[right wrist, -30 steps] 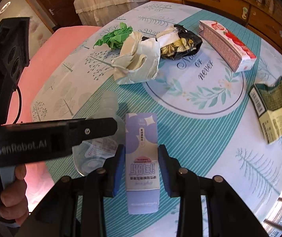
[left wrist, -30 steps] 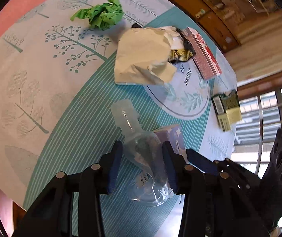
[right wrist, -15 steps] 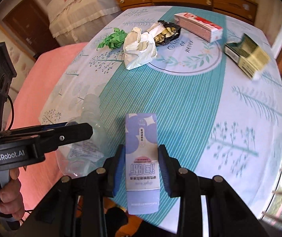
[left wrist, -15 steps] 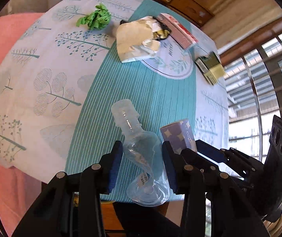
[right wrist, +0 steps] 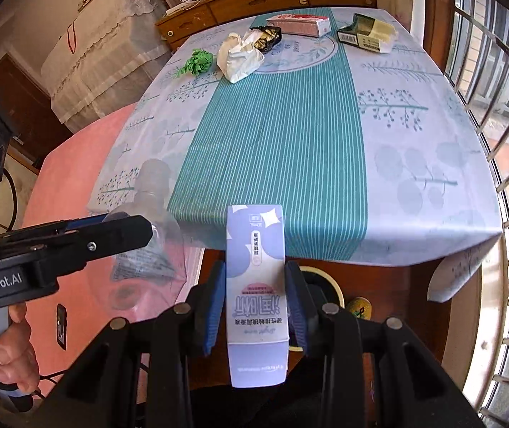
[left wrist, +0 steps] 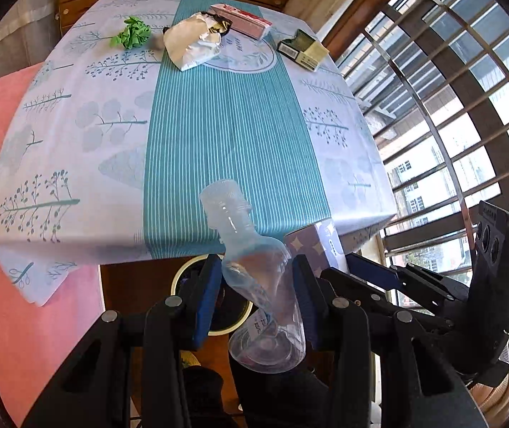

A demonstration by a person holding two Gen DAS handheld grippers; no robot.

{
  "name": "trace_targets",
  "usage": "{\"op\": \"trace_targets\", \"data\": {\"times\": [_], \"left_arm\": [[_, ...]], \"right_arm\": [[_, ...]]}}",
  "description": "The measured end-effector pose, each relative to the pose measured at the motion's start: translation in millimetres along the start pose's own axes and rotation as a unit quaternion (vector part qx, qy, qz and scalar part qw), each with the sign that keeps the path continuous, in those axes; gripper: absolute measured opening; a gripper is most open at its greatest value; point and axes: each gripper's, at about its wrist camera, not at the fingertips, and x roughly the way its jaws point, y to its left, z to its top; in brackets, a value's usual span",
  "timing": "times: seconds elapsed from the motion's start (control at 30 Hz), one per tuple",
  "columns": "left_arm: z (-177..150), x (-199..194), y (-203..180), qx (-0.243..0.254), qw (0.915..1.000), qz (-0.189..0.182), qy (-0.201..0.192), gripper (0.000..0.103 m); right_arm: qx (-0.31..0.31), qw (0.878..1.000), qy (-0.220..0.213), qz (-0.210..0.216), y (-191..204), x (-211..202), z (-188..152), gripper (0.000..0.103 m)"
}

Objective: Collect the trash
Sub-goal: 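Carry the bottle and milk carton over the bin and open both tools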

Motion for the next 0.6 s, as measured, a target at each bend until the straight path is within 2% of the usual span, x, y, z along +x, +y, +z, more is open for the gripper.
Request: {"op": "trace_targets", "data": {"times": [0.17, 0.3, 0.43, 0.6], "left_arm": [[-28.1, 3.0, -15.3, 0.029, 0.9993, -0.002, 0.022, 0.039], [-48.5, 20.4, -24.3, 0.040, 0.9982, 0.000, 0.044, 0.039], [-68.7, 55.0, -24.6, 0.040, 0.9964, 0.010, 0.074, 0.039], [-92.6, 118.0, -11.7, 0.035, 0.9940, 0.024, 0.101, 0.040]], "right_arm": [[0.026, 0.999, 0.017, -0.009, -2.3, 1.4, -32.7, 0.034], [0.049, 0.998, 0.038, -0.011, -13.9, 14.1, -55.2, 0.034], [0.080, 0.995, 0.060, -0.014, -31.7, 41.5, -75.9, 0.034], [0.100, 0.991, 0.084, -0.022, -59.3, 101.2, -101.2, 0.034]]}}
